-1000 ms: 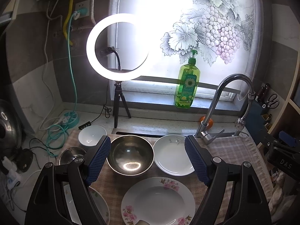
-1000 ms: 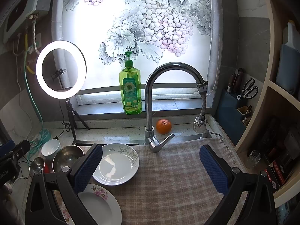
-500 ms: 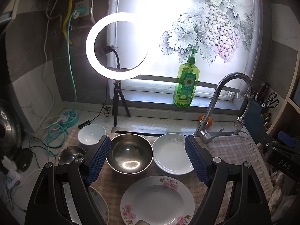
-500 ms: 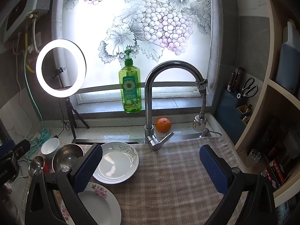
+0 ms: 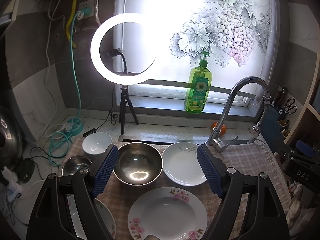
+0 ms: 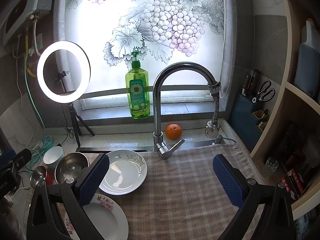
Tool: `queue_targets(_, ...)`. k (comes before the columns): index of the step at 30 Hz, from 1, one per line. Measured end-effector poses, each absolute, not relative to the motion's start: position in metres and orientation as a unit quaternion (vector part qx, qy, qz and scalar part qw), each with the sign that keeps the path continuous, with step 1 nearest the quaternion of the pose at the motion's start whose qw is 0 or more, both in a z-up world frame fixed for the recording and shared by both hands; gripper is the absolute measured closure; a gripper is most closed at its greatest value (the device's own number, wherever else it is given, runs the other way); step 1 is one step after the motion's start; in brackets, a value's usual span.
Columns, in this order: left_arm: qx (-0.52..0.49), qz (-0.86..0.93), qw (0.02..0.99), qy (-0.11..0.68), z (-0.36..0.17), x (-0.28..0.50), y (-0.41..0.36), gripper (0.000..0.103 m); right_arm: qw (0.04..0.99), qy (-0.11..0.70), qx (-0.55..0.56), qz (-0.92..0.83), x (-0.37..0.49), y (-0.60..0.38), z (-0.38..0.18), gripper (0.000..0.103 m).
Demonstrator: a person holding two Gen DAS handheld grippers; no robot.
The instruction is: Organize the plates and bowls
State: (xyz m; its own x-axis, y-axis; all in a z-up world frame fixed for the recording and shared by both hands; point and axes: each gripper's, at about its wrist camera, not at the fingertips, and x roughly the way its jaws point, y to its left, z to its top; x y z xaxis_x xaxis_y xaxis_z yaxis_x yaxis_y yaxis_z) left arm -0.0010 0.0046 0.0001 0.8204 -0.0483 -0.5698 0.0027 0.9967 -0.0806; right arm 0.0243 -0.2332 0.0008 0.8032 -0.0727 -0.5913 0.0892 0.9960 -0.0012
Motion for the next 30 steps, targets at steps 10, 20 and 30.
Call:
queue_targets(10,-0.037,-0.015,0.953,0.299,0.0012,0.0001,0.0044,0.022,0.949,0.312,0.014,-0.041,0.0242,-0.2338,-0.0007,0.001)
queue_targets(20,-0.037,-0.015,0.953,0.302,-0.0003,0.0009,0.0016,0.022,0.947,0.318,0.015,-0.042,0.0263,-0.2331,-0.0047,0.001)
queue_targets(30,-0.037,-0.014,0.951,0.305,-0.0037,0.0025,0.0019,0.022,0.946,0.322,0.014,-0.043,0.0284,-0.2344,-0.0071,0.001)
